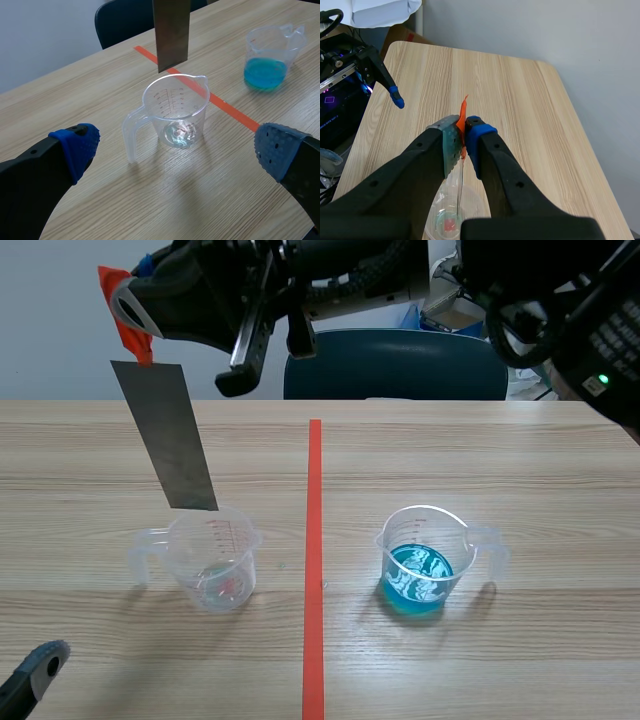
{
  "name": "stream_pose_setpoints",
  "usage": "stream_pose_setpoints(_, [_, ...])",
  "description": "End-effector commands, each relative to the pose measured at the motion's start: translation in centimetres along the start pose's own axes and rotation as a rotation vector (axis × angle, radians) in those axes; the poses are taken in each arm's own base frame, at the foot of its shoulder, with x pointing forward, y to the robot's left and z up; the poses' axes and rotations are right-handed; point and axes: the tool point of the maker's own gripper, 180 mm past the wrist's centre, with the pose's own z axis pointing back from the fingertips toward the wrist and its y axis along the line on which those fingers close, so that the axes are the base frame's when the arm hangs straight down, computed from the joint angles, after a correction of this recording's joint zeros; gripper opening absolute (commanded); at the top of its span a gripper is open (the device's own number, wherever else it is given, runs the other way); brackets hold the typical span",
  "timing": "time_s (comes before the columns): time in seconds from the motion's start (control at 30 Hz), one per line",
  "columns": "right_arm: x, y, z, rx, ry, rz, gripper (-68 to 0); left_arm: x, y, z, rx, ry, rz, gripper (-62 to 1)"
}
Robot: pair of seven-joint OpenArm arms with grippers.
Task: Do the redox reaction experiment
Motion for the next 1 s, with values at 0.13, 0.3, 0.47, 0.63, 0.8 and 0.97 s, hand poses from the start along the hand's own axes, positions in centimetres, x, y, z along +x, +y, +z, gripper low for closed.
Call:
stream_pose_setpoints(0.13, [-0.3, 0.5, -0.6, 0.035, -0.018, -0.025, -66.9, 0.5, 0.1, 0.0, 0.007, -0.023, 0.001, 1.4])
stream_pose_setpoints(0.3, [-1.4, 0.6, -0.9, 0.041, -0.007, -0.058, -66.9, 0.5, 0.1, 0.0, 0.007, -0.023, 0.001, 1.4])
stream_pose_setpoints(0.47, [-2.5, -0.1, -0.9, 0.019, 0.003, -0.067, -66.9, 0.5, 0.1, 0.0, 0.007, -0.023, 0.001, 1.4])
stream_pose_setpoints(0.63, [-3.7, -0.9, -1.0, -0.005, 0.006, -0.081, -66.9, 0.5, 0.1, 0.0, 0.007, -0.023, 0.001, 1.4])
stream_pose_setpoints(0.8, [-5.5, -1.0, -1.5, -0.008, 0.021, -0.099, -66.9, 0.5, 0.1, 0.0, 0.007, -0.022, 0.001, 1.4])
stream_pose_setpoints(0.97, [-7.5, -0.9, -2.0, -0.01, 0.028, -0.118, -66.9, 0.5, 0.1, 0.0, 0.007, -0.022, 0.001, 1.4])
